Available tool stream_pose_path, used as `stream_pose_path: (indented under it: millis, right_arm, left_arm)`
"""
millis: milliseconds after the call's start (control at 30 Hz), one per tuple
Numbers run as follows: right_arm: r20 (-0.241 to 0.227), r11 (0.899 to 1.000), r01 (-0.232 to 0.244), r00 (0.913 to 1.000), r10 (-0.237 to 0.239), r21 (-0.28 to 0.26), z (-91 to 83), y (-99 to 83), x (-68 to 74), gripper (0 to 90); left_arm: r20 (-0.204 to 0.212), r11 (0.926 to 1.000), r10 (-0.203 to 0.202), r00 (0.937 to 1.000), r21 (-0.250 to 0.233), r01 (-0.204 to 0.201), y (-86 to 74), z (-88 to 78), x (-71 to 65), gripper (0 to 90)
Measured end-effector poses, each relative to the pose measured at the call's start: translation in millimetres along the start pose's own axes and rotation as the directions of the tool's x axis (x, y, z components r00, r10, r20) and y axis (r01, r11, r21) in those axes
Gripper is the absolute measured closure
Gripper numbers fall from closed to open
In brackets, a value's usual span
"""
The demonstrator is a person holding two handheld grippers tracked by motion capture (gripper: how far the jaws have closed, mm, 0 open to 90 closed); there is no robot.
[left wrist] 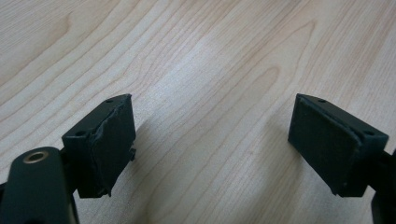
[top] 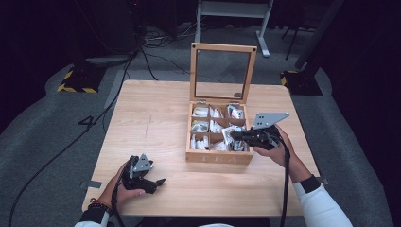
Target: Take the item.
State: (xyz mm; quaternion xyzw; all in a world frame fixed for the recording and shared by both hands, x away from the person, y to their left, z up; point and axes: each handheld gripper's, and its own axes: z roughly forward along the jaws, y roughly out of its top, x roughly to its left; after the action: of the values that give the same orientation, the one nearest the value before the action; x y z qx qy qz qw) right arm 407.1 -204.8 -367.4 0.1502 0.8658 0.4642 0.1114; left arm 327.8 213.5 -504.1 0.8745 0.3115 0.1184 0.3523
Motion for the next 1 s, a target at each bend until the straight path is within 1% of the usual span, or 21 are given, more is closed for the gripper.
stream_pose_path:
  millis: [67,133,167,200,333,433,533,667,867,933,1000]
  right_arm:
    - [-0.007,1.000,0.001,1.0000,-0.002,-0.010,-3.8,-1.4,3.1,90.0]
    - [-0.008,1.000,0.010,0.9999,-0.010,-0.011,-6.9,-2.9,7.4,90.0]
    - [-0.008,1.000,0.010,0.9999,-0.010,-0.011,-6.9,-2.9,7.4,90.0]
    - [-0.017,1.000,0.014,0.9998,-0.014,-0.015,-10.0,-4.7,11.9,90.0]
    - [-0.021,1.000,0.022,0.9995,-0.022,-0.020,-14.5,-8.8,20.1,90.0]
    - [-0.033,0.999,0.019,0.9993,-0.020,-0.026,-16.1,-12.0,25.5,90.0]
    - [-0.040,0.999,0.029,0.9988,-0.030,-0.023,-15.3,-14.9,32.3,90.0]
    - [-0.068,0.999,0.038,0.9969,-0.039,-0.015,-9.5,-19.8,40.7,90.0]
    - [-0.102,0.999,0.051,0.9935,-0.050,0.009,5.8,-29.4,52.5,90.0]
    - [-0.105,0.998,0.056,0.9929,-0.054,0.016,8.9,-31.4,54.2,90.0]
    - [-0.126,0.998,0.061,0.9903,-0.057,0.026,15.8,-36.6,55.9,90.0]
  left_arm:
    - [0.000,1.0000,0.000,1.0000,0.001,0.000,0.0,-0.1,0.0,15.3]
    - [-0.002,1.0000,-0.001,1.0000,0.000,0.001,-0.1,-0.1,-0.2,15.3]
    - [-0.002,1.0000,-0.001,1.0000,0.000,0.001,-0.1,-0.1,-0.2,15.3]
    - [-0.003,1.0000,-0.002,1.0000,0.000,0.002,-0.1,-0.1,-0.4,15.3]
    - [-0.004,1.0000,-0.004,1.0000,0.000,0.004,-0.2,-0.2,-0.5,15.3]
    - [-0.003,1.0000,-0.003,1.0000,0.000,0.003,-0.2,-0.2,-0.4,15.3]
    - [-0.003,1.0000,-0.003,1.0000,0.000,0.003,-0.2,-0.2,-0.4,15.3]
    - [-0.003,1.0000,-0.002,1.0000,0.001,0.002,-0.1,-0.2,-0.4,15.3]
    - [-0.003,1.0000,-0.003,1.0000,0.000,0.003,-0.1,-0.2,-0.4,15.3]
    - [-0.003,1.0000,-0.002,1.0000,0.000,0.002,-0.1,-0.2,-0.4,15.3]
    - [-0.003,1.0000,-0.002,1.0000,0.000,0.002,-0.2,-0.2,-0.4,15.3]
